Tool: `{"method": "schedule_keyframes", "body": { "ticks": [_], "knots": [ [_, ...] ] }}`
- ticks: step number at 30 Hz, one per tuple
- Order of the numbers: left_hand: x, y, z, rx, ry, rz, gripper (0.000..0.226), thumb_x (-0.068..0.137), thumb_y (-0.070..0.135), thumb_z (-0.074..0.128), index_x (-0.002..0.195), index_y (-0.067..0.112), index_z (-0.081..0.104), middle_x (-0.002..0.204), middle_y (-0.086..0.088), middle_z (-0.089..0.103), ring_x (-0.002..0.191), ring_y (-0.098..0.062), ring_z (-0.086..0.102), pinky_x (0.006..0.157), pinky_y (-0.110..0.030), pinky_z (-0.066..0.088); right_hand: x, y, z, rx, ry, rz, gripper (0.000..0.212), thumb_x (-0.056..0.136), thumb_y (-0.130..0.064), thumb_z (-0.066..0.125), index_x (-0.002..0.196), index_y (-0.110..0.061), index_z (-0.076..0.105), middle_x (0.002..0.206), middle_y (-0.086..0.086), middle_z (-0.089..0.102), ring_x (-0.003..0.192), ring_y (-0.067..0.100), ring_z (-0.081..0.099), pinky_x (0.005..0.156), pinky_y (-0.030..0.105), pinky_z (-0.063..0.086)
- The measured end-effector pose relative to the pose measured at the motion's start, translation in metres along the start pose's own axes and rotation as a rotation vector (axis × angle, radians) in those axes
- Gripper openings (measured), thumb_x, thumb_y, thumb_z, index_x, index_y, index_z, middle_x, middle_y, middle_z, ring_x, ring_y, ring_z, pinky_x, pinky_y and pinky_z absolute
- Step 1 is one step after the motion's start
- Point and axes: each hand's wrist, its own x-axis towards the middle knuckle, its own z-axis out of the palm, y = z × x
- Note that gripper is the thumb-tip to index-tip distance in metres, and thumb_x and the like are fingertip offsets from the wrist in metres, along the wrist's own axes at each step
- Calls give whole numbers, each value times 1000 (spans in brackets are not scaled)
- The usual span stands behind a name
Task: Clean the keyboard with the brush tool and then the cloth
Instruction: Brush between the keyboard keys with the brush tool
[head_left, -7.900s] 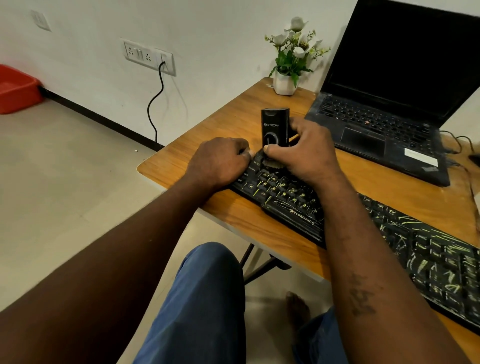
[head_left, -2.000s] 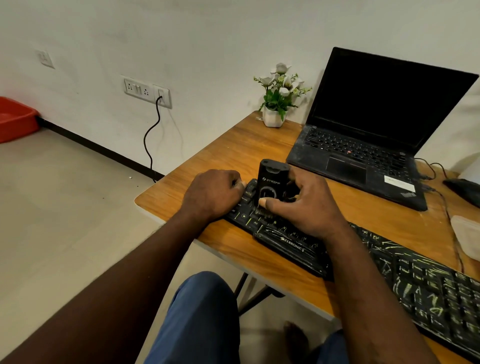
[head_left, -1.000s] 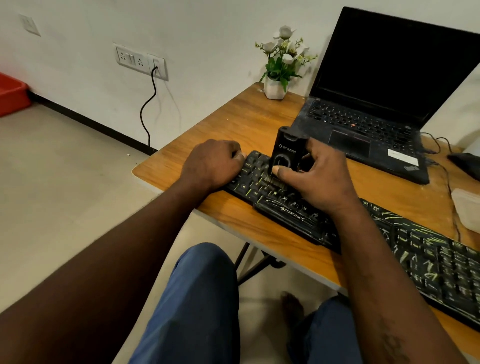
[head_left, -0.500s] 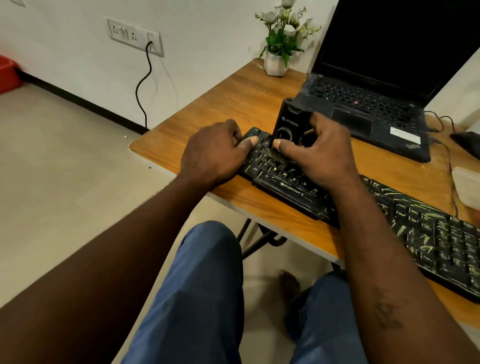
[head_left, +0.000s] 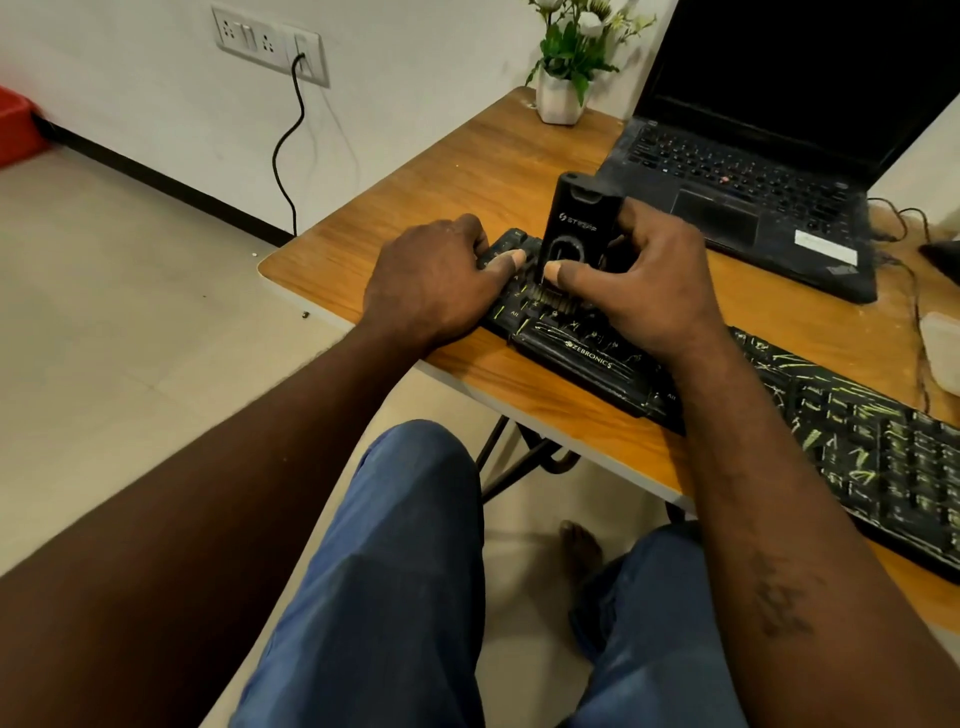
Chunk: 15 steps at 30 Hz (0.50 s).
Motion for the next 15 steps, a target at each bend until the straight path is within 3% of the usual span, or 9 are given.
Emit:
{"method": "schedule_keyframes", "body": {
  "ticks": [3, 8, 12, 15],
  "knots": [
    [0, -1, 0, -3, -5, 2, 52, 95, 73, 40, 103, 26, 61, 93, 4, 64, 85, -20, 59, 73, -39, 46, 2, 0, 0, -34, 86, 37, 47, 83, -38, 81, 126, -26, 67, 105, -17, 70, 91, -4, 67, 78, 25, 60],
    [0, -1, 0, -2, -3, 13, 49, 96, 70, 41, 102, 27, 61, 91, 4, 63, 83, -19, 58, 70, -37, 40, -2, -2, 0, 44, -52, -37, 51, 79, -38, 83, 125, -22, 67, 109, -11, 73, 95, 5, 70, 79, 32, 61],
    [0, 0, 1, -2, -7, 5, 50, 95, 73, 40, 100, 28, 60, 89, 6, 63, 83, -19, 58, 70, -37, 41, 1, 0, -1, -44, 33, -29, 52, 80, -40, 81, 127, -23, 67, 108, -13, 71, 91, -1, 67, 73, 18, 56],
    [0, 0, 0, -3, -7, 1, 49, 94, 71, 39, 101, 27, 61, 90, 4, 65, 82, -19, 58, 71, -38, 43, -1, -2, -1, 34, -70, -65, 54, 79, -38, 82, 129, -23, 66, 110, -14, 71, 96, 0, 68, 76, 18, 56]
  ]
}}
